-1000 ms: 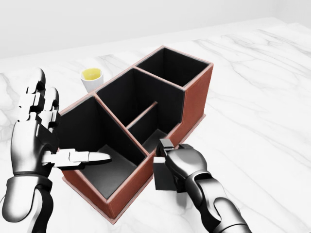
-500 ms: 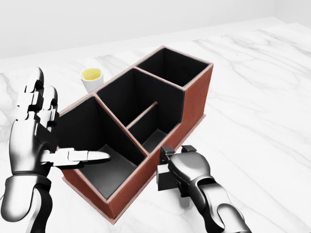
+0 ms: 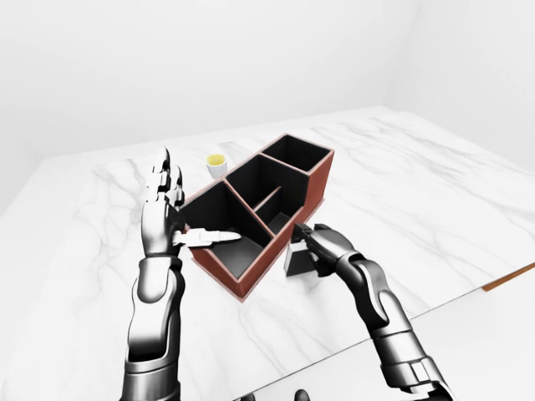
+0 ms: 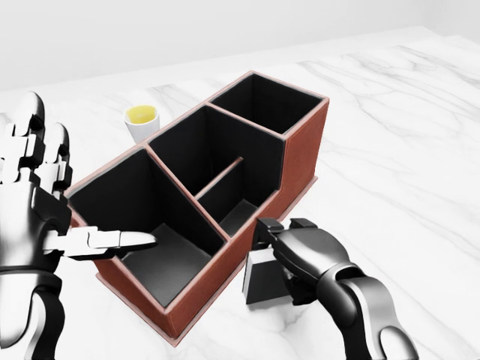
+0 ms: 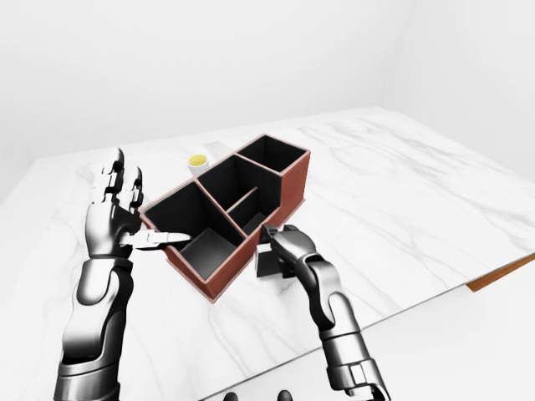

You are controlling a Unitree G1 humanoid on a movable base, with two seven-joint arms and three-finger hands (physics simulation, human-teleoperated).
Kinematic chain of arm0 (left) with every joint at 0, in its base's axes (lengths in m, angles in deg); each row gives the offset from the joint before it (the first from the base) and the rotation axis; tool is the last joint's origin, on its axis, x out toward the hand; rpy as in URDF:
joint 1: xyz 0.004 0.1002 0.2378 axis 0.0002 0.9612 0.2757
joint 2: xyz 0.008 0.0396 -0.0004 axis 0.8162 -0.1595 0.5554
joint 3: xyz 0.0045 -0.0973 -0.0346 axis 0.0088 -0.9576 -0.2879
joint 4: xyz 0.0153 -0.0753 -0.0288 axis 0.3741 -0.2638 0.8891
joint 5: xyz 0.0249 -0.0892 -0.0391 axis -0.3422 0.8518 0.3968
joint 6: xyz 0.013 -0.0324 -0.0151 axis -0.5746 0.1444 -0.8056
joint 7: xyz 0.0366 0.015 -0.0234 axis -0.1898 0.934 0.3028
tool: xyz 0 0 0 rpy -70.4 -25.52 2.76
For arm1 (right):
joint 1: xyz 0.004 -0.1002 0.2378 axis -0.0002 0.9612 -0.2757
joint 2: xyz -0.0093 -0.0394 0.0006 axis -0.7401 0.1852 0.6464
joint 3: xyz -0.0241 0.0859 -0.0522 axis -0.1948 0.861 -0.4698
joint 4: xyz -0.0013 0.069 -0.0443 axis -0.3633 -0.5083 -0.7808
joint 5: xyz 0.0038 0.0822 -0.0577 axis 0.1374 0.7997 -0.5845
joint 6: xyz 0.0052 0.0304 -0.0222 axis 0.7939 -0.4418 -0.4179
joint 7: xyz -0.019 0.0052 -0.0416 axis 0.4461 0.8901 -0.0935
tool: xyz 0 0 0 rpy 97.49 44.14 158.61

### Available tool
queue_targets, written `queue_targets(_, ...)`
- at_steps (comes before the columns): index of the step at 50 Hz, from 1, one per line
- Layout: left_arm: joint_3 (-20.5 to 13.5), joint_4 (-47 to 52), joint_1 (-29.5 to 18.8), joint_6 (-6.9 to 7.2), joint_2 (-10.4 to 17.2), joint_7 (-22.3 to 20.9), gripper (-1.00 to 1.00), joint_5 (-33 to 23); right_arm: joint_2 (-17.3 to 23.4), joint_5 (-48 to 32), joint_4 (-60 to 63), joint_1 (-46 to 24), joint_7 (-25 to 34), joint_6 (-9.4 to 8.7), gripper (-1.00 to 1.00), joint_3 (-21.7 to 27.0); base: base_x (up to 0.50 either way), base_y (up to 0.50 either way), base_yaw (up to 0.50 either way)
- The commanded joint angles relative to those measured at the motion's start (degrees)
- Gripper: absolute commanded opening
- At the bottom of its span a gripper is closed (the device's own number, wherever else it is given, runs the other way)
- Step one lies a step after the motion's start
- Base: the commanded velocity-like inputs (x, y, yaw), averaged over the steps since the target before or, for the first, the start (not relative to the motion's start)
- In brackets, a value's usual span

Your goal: Pick up the book and place it in the left compartment of the caddy.

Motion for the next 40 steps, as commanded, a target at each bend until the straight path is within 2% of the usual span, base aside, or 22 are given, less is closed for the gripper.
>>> queue_targets(1, -1.29, 1.48, 1.17, 0.00, 0.65, -0.66, 1.00, -0.30, 0.91, 4.64, 15.16, 2.77, 9.32, 0.00, -1.00, 2.70, 0.00, 0.00, 0.00)
queue_targets(5, -1.92, 1.60, 1.60, 0.00, 0.93, -1.10, 1.00, -0.40, 1.55, 6.45, 20.75, 4.73, 13.63, 0.00, -1.00, 3.66, 0.00, 0.00, 0.00)
queue_targets(12, -2.79, 2.14, 3.02, 0.00, 1.04, -1.77, 1.00, -0.63, 3.38, 11.69, 31.95, 8.66, 13.75, 0.00, -1.00, 7.40, 0.00, 0.00, 0.00)
queue_targets(16, -3.13, 2.10, 3.30, 0.00, 1.08, -1.97, 1.00, -0.76, 3.59, 13.51, 35.03, 7.12, 13.75, 0.00, -1.00, 8.65, 0.00, 0.00, 0.00)
queue_targets(23, -3.96, 1.86, 4.12, 0.00, 1.31, -2.38, 1.00, -0.95, 6.28, 17.40, 36.54, 0.03, 13.75, 0.00, -1.00, 10.61, 0.00, 0.00, 0.00)
queue_targets(27, -4.34, 1.78, 4.40, 0.00, 1.38, -2.44, 1.00, -1.01, 6.73, 18.34, 36.29, -4.17, 13.75, 0.00, -1.00, 10.16, 0.00, 0.00, 0.00)
queue_targets(32, -4.51, 2.51, 4.51, 0.00, 1.43, -2.53, 1.00, -1.10, 5.92, 18.08, 33.66, -11.93, 13.75, 0.00, -1.00, 7.91, 0.00, 0.00, 0.00)
queue_targets(40, -4.78, 3.04, 4.71, 0.00, 1.47, -2.71, 1.00, -1.14, 3.60, 17.52, 28.78, -17.32, 13.75, 0.00, -1.00, 4.89, 0.00, 0.00, 0.00)
